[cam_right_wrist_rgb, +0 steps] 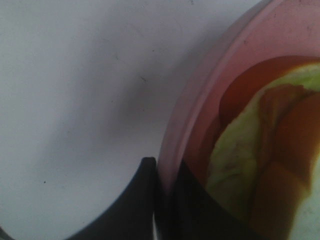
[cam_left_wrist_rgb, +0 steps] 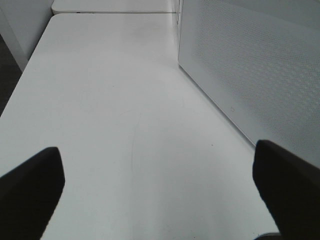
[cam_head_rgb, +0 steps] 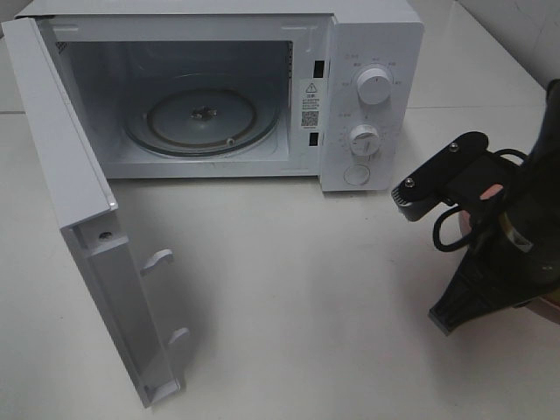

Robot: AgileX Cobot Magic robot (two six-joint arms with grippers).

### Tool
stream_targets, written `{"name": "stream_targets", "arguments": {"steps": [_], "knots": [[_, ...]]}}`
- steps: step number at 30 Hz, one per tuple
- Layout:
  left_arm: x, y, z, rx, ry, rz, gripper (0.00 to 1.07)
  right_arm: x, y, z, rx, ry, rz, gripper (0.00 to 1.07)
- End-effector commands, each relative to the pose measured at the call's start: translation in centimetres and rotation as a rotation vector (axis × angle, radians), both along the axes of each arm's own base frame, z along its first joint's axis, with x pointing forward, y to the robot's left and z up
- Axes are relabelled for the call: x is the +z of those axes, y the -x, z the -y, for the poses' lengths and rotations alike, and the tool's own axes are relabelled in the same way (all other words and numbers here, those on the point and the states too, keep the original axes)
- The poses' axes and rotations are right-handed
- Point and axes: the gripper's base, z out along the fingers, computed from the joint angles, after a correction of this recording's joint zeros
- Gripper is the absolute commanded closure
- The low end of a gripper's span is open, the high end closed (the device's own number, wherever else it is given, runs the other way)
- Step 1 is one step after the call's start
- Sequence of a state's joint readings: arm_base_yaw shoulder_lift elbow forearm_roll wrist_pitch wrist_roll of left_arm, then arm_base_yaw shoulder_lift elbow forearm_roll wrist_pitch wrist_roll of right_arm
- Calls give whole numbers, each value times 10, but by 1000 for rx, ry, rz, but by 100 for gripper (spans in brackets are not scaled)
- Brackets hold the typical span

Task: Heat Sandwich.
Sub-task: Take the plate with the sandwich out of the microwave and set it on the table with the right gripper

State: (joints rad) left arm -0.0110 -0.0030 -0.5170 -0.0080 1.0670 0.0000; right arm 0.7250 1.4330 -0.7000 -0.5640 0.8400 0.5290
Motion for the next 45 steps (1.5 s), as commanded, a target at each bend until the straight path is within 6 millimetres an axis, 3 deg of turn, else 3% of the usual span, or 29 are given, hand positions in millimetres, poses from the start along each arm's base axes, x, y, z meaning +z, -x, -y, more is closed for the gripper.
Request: {"name": "stream_targets", "arguments": {"steps": [1, 13, 17, 29, 36, 41, 45], "knots": [[0, 1, 0, 2, -2, 7, 9, -7, -16, 7, -48, 43, -8, 107], [0, 1, 0, 2, -2, 7, 9, -34, -46, 36, -145, 63, -35, 107], [0, 1, 0, 2, -2, 7, 9, -52, -57, 45, -185, 68, -38, 107], [0, 1, 0, 2, -2, 7, 9, -83, -66, 47, -231, 69, -45, 106], [0, 1, 0, 2, -2, 7, 9, -84, -67, 46, -230, 56, -41, 101], [0, 1, 0, 2, -2, 7, 9, -82, -66, 46, -239, 55, -40, 90], [0, 1, 0, 2, -2, 7, 9, -70, -63, 44, -253, 8, -28, 68]]}}
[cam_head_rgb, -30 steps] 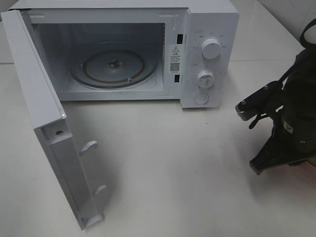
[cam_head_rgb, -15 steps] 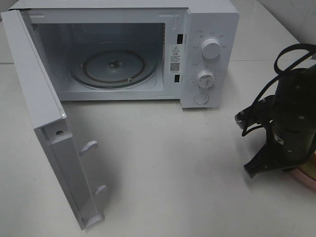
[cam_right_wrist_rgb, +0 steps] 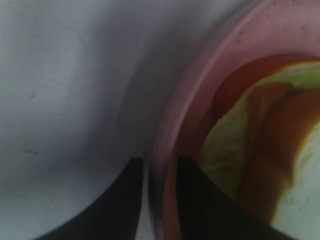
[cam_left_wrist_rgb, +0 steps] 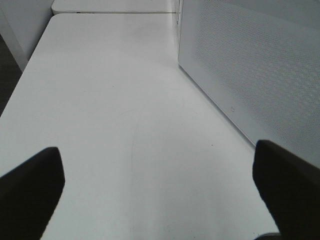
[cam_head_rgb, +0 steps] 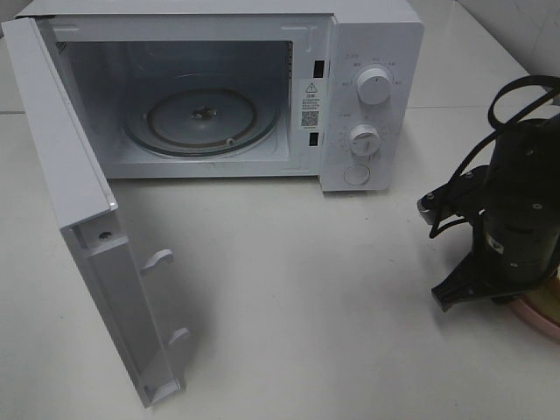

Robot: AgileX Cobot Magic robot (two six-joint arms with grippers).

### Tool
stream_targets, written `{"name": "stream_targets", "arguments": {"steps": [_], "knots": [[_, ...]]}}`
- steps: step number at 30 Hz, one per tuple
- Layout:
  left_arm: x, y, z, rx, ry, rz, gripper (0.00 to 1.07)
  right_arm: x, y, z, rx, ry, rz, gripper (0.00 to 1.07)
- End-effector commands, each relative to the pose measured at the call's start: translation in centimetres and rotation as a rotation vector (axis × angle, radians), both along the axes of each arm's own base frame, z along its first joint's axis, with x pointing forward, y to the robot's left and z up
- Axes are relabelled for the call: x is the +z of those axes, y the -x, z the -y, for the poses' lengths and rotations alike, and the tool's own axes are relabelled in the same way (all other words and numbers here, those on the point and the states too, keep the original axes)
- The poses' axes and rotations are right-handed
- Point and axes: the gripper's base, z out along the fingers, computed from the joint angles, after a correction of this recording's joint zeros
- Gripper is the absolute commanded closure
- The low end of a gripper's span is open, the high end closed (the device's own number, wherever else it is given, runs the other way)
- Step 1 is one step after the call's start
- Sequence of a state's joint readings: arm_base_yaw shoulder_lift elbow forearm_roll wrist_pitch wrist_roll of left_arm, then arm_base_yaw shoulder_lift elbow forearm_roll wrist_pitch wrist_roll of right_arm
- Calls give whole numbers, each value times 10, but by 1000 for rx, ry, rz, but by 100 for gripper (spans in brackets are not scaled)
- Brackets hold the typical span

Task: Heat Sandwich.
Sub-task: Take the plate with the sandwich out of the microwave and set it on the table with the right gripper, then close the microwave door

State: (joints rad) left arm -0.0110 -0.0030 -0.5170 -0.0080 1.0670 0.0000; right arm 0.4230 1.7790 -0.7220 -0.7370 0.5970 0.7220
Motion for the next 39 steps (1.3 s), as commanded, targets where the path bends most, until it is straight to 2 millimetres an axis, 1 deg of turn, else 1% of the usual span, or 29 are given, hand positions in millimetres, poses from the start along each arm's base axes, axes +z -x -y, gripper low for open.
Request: {"name": "stream_targets", "arguments": {"steps": [1, 4, 5, 7, 9, 10, 11, 12, 13, 14, 15, 17, 18, 19, 21, 22, 23, 25, 26, 27, 28, 30, 32, 33, 35, 37, 38, 39], "knots": [[0, 1, 0, 2, -2, 7, 9, 8, 0, 0, -3, -18, 11, 68], [0, 1, 0, 2, -2, 7, 9, 18, 3, -2, 12, -51, 10, 62], [0, 1, 0, 2, -2, 7, 9, 25, 6, -2, 21, -70, 2, 59], [0, 1, 0, 2, -2, 7, 9, 28, 8, -2, 26, -76, -1, 59], [0, 1, 0, 2, -2, 7, 9, 39, 12, -3, 49, -100, -3, 56], [0, 1, 0, 2, -2, 7, 9, 39, 12, -3, 49, -100, -3, 56], [0, 1, 0, 2, -2, 7, 9, 44, 14, -2, 59, -107, -2, 54], [0, 1, 0, 2, -2, 7, 9, 48, 16, -2, 67, -113, 0, 51], [0, 1, 0, 2, -2, 7, 9, 58, 20, -2, 84, -129, 6, 44], [0, 1, 0, 2, -2, 7, 9, 61, 21, -2, 91, -137, 8, 41], [0, 1, 0, 2, -2, 7, 9, 61, 21, -2, 91, -137, 8, 41], [0, 1, 0, 2, -2, 7, 9, 71, 26, -2, 99, -165, 17, 33], [0, 1, 0, 2, -2, 7, 9, 80, 32, -1, 109, -189, 19, 27], [0, 1, 0, 2, -2, 7, 9, 80, 32, -1, 109, -189, 19, 27], [0, 1, 0, 2, -2, 7, 9, 89, 38, -1, 116, -221, 25, 25], [0, 1, 0, 2, -2, 7, 9, 97, 44, -2, 116, -259, 30, 25], [0, 1, 0, 2, -2, 7, 9, 97, 44, -2, 116, -259, 30, 25], [0, 1, 0, 2, -2, 7, 9, 105, 50, -1, 118, -287, 42, 26], [0, 1, 0, 2, -2, 7, 9, 114, 57, 0, 121, -306, 56, 27], [0, 1, 0, 2, -2, 7, 9, 118, 60, 2, 121, -312, 63, 27], [0, 1, 0, 2, -2, 7, 9, 118, 60, 2, 121, -312, 63, 27], [0, 1, 0, 2, -2, 7, 9, 126, 66, 4, 120, -320, 82, 27], [0, 1, 0, 2, -2, 7, 9, 138, 77, 9, 115, -329, 111, 28], [0, 1, 0, 2, -2, 7, 9, 138, 77, 9, 115, -329, 111, 28], [0, 1, 0, 2, -2, 7, 9, 145, 84, 12, 111, -339, 129, 28], [0, 1, 0, 2, -2, 7, 9, 156, 96, 18, 107, -353, 162, 29], [0, 1, 0, 2, -2, 7, 9, 156, 96, 18, 107, -353, 162, 29], [0, 1, 0, 2, -2, 7, 9, 159, 101, 20, 104, -358, 169, 30]]}}
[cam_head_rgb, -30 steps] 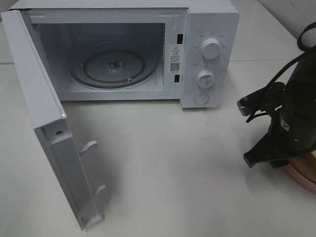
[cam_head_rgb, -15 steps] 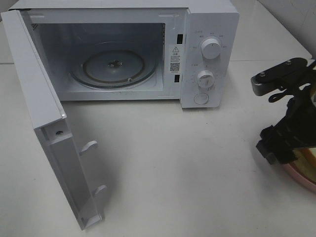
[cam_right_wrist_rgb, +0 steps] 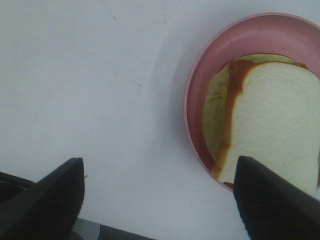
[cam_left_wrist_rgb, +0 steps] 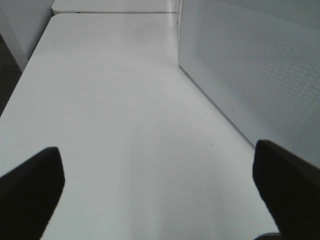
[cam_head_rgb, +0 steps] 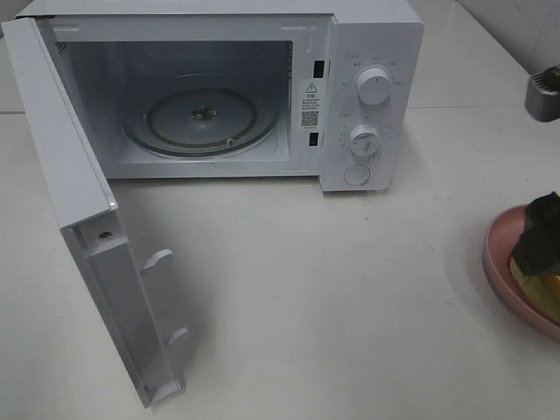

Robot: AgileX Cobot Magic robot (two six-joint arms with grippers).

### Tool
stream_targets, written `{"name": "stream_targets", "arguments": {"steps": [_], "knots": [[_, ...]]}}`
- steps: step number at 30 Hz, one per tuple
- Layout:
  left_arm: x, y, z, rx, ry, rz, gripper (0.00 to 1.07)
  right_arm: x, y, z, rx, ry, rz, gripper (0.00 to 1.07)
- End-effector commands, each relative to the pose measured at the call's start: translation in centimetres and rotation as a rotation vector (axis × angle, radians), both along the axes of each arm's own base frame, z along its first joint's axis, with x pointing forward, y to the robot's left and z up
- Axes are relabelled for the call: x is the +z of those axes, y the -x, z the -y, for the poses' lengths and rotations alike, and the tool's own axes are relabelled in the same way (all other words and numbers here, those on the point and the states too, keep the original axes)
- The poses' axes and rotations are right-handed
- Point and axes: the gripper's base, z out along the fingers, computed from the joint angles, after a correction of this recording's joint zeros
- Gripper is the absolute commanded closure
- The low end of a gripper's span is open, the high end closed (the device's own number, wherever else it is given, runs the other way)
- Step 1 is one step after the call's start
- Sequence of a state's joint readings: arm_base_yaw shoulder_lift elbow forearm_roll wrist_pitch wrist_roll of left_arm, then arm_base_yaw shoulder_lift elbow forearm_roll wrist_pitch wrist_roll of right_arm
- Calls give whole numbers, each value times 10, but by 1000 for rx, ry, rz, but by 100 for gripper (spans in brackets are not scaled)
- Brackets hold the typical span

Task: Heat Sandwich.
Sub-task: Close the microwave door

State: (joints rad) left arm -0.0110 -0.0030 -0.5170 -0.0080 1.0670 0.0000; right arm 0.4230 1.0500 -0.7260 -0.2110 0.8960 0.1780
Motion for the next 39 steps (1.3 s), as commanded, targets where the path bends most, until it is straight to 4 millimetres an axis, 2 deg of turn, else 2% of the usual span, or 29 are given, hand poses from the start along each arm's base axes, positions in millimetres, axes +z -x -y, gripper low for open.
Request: {"name": "stream_targets", "arguments": {"steps": [1, 6, 9, 15, 23, 26, 29, 30, 35, 39], "knots": [[0, 1, 0, 2, -2, 7, 9, 11, 15, 7, -2, -13, 21, 30], [0, 1, 0, 2, -2, 7, 9, 26, 37, 17, -14, -36, 77, 31], [0, 1, 0, 2, -2, 7, 9, 30, 44, 20, -17, -45, 96, 31], [0, 1, 0, 2, -2, 7, 9, 41, 70, 32, -21, -93, 201, 31], [0, 1, 0, 2, -2, 7, 9, 32, 91, 48, -109, -129, 276, 31], [0, 1, 0, 2, -2, 7, 9, 30, 107, 55, -128, -140, 340, 31], [0, 1, 0, 2, -2, 7, 9, 26, 115, 56, -141, -154, 367, 31], [0, 1, 0, 2, -2, 7, 9, 22, 124, 57, -158, -175, 393, 31], [0, 1, 0, 2, -2, 7, 9, 7, 139, 59, -206, -193, 453, 31], [0, 1, 0, 2, -2, 7, 9, 8, 153, 61, -225, -202, 557, 31]]}}
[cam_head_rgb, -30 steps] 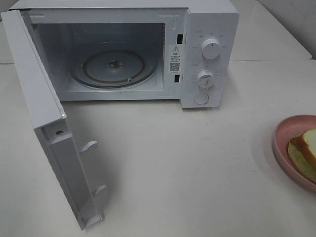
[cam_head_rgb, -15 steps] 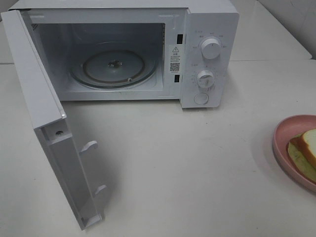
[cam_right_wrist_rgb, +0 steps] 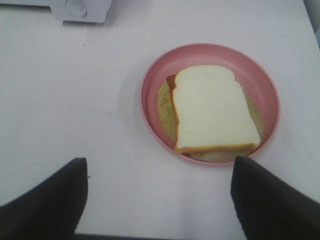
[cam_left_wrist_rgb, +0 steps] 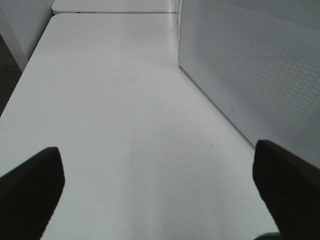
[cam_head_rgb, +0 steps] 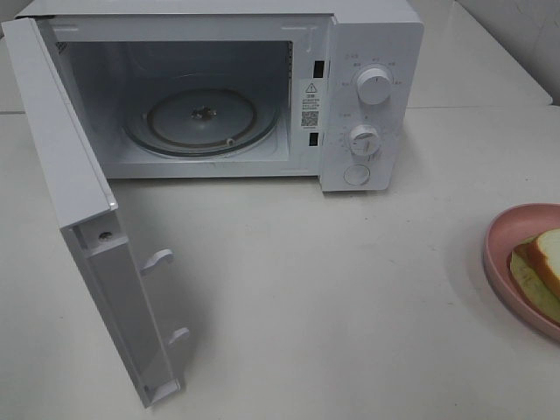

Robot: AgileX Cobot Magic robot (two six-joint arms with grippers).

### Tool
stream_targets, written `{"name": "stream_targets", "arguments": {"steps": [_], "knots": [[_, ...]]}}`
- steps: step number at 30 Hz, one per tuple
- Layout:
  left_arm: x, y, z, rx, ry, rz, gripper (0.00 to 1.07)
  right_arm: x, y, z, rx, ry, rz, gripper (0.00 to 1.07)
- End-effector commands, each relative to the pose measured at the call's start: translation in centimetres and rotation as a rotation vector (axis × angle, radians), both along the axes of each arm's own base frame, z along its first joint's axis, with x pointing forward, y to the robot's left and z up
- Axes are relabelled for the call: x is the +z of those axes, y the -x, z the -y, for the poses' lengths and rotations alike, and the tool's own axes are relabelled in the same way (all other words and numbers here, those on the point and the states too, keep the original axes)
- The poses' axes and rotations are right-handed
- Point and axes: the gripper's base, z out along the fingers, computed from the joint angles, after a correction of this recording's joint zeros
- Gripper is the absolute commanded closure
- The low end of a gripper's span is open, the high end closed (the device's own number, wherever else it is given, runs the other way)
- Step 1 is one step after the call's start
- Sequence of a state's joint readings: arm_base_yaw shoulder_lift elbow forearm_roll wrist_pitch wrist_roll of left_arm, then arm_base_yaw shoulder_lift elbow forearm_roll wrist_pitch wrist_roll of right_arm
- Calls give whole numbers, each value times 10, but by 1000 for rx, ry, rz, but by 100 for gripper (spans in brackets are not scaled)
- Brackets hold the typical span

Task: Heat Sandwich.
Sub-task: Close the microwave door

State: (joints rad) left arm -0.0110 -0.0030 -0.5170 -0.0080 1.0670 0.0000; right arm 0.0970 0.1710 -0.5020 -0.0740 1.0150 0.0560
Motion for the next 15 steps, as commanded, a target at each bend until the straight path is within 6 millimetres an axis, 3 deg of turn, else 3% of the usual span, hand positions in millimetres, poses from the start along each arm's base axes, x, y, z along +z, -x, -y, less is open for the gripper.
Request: {"name": "stream_targets", "arguments": {"steps": [1, 8, 15], "knots": [[0, 1, 0, 2, -2, 7, 9, 1, 10, 1, -13, 3, 84, 31], [0, 1, 0, 2, -2, 7, 9, 1, 29, 2, -12, -5, 214, 31], [0, 1, 0, 2, -2, 9, 9, 1, 29, 2, -13, -6, 212, 31]]}}
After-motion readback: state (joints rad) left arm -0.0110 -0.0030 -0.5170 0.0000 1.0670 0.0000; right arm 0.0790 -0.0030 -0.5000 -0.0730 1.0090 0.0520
